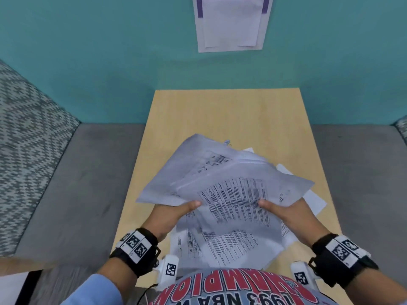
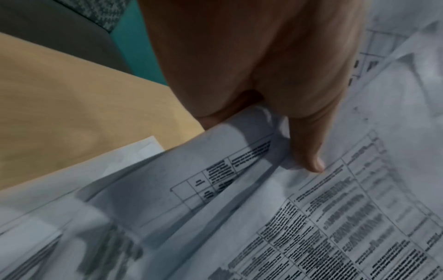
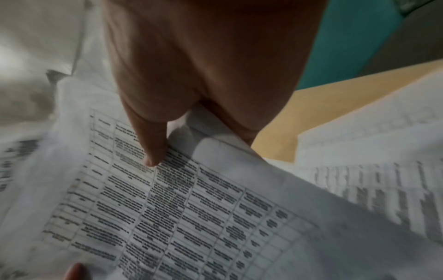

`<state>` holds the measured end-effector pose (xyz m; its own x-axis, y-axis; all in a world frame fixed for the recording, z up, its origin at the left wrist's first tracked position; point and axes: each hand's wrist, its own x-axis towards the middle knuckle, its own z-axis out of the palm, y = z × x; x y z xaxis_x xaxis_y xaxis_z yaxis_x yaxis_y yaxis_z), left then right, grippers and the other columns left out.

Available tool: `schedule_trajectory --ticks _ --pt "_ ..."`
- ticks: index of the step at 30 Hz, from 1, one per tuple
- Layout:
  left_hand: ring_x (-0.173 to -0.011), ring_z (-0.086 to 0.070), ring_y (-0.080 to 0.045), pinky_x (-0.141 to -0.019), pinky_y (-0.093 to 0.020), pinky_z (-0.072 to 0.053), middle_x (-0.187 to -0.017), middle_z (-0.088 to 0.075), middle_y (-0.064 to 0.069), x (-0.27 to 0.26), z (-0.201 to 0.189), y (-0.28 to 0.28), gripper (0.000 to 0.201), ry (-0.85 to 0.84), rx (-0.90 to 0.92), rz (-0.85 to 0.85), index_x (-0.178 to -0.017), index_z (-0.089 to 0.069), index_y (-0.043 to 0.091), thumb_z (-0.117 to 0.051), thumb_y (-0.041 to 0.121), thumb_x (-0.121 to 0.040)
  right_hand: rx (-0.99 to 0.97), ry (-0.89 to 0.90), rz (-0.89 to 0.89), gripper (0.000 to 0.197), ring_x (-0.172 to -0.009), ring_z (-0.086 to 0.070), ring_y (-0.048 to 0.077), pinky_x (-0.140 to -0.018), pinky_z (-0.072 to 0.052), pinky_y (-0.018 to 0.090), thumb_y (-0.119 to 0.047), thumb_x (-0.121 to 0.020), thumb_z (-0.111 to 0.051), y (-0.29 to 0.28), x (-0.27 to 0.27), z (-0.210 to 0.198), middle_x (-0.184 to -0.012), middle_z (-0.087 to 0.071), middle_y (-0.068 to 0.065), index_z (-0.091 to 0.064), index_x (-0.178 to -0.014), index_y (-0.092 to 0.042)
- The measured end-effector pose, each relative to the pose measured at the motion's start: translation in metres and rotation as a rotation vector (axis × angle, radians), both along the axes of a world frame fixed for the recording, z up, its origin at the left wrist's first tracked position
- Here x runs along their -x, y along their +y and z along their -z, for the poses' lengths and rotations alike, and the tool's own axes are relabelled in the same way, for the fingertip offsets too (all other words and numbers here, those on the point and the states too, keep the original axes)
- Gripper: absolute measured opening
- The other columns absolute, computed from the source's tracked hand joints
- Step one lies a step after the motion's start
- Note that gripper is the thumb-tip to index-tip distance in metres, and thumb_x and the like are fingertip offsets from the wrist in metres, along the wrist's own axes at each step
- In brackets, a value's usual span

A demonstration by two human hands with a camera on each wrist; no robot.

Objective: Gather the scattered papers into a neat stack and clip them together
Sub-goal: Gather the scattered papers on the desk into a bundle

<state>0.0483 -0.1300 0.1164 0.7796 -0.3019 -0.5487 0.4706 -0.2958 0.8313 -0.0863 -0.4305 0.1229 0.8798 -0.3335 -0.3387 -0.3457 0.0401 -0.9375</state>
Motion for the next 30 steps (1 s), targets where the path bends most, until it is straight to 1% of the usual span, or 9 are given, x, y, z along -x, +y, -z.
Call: schedule_trajectory --ticks 3,6,10,13,16,20,22,27,30 --pt "-0.114 -0.076 -0.017 -0.103 -0.035 -0.058 -0.120 -0.082 -0.002 -0.005 -0.012 0.006 0.046 -0.080 0.122 -0.030 -0.122 -0.076 0.010 -0.089 0.008 -0.078 0.052 -0.063 0.039 0.027 -0.100 -0.079 0.010 -0.086 -0.060 0.017 -0.004 -0.085 -0.082 -0.007 0.003 -0.014 -0.105 -0.084 -0.004 -0.080 -0.109 -0.015" --pt "-0.117 -0.076 -0.020 -0.111 -0.044 -0.053 -0.120 -0.082 -0.001 -0.011 0.002 0.010 0.068 0.006 0.068 0.002 -0.119 -0.080 0.014 -0.103 0.041 -0.060 0.080 0.005 0.025 0.011 -0.083 -0.077 -0.003 -0.071 -0.054 0.005 -0.016 -0.085 -0.084 -0.010 -0.001 -0.006 -0.086 -0.083 -0.019 -0.083 -0.096 -0.019" --pt "-0.114 -0.077 -0.021 -0.111 -0.047 -0.052 -0.116 -0.083 0.000 -0.004 0.024 0.001 0.057 -0.003 0.041 -0.037 -0.113 -0.082 0.017 -0.100 0.043 -0.065 0.048 0.067 0.034 0.017 -0.095 -0.078 0.003 -0.094 -0.059 0.028 -0.014 -0.087 -0.083 0.000 -0.005 0.016 -0.100 -0.084 -0.010 -0.084 -0.103 -0.019" --pt "-0.099 -0.078 -0.025 -0.099 -0.037 -0.054 -0.105 -0.083 -0.005 -0.008 0.026 -0.004 0.031 -0.049 0.046 -0.085 -0.095 -0.080 0.008 -0.094 0.029 -0.078 0.004 0.046 0.059 0.021 -0.107 -0.077 0.014 -0.089 -0.060 0.024 -0.015 -0.087 -0.083 0.004 -0.008 0.018 -0.108 -0.084 -0.002 -0.080 -0.108 -0.014" --pt "-0.107 -0.077 -0.029 -0.102 -0.041 -0.056 -0.113 -0.082 -0.010 -0.018 0.021 0.000 0.033 -0.116 0.112 -0.087 -0.107 -0.077 0.000 -0.087 0.021 -0.084 -0.073 0.026 0.099 0.028 -0.108 -0.075 0.016 -0.083 -0.058 0.021 -0.030 -0.091 -0.075 -0.003 -0.013 0.006 -0.116 -0.080 0.003 -0.071 -0.114 -0.015" --pt "-0.127 -0.068 -0.037 -0.114 -0.053 -0.048 -0.126 -0.078 -0.016 -0.031 0.013 0.009 0.063 -0.099 0.267 -0.126 -0.119 -0.077 0.003 -0.097 0.038 -0.070 -0.047 -0.185 0.210 0.018 -0.091 -0.067 0.020 -0.092 -0.056 0.033 -0.040 -0.084 -0.073 -0.015 -0.017 -0.015 -0.093 -0.076 -0.003 -0.077 -0.087 -0.022" --pt "-0.125 -0.069 -0.035 -0.114 -0.051 -0.048 -0.126 -0.077 -0.017 -0.034 0.013 0.012 0.070 -0.079 0.291 -0.114 -0.118 -0.078 0.005 -0.100 0.043 -0.063 0.004 -0.253 0.235 0.007 -0.084 -0.065 0.018 -0.084 -0.059 0.024 -0.027 -0.087 -0.076 -0.020 -0.021 -0.024 -0.086 -0.075 -0.006 -0.080 -0.081 -0.024" --pt "-0.109 -0.076 -0.029 -0.100 -0.044 -0.059 -0.128 -0.075 -0.022 -0.034 0.005 0.011 0.038 -0.019 0.335 -0.118 -0.123 -0.074 0.002 -0.075 0.012 -0.087 0.121 -0.298 0.191 0.018 -0.079 -0.059 0.023 -0.083 -0.052 0.043 -0.002 -0.087 -0.081 -0.024 -0.027 -0.027 -0.080 -0.068 0.009 -0.078 -0.082 -0.020" --pt "-0.114 -0.074 -0.033 -0.100 -0.042 -0.061 -0.130 -0.075 -0.021 -0.034 0.004 0.011 0.042 -0.004 0.352 -0.134 -0.128 -0.071 -0.001 -0.073 0.010 -0.088 0.062 -0.323 0.206 0.023 -0.077 -0.062 0.020 -0.083 -0.059 0.036 0.003 -0.087 -0.079 -0.021 -0.030 -0.026 -0.076 -0.069 0.001 -0.076 -0.082 -0.019"
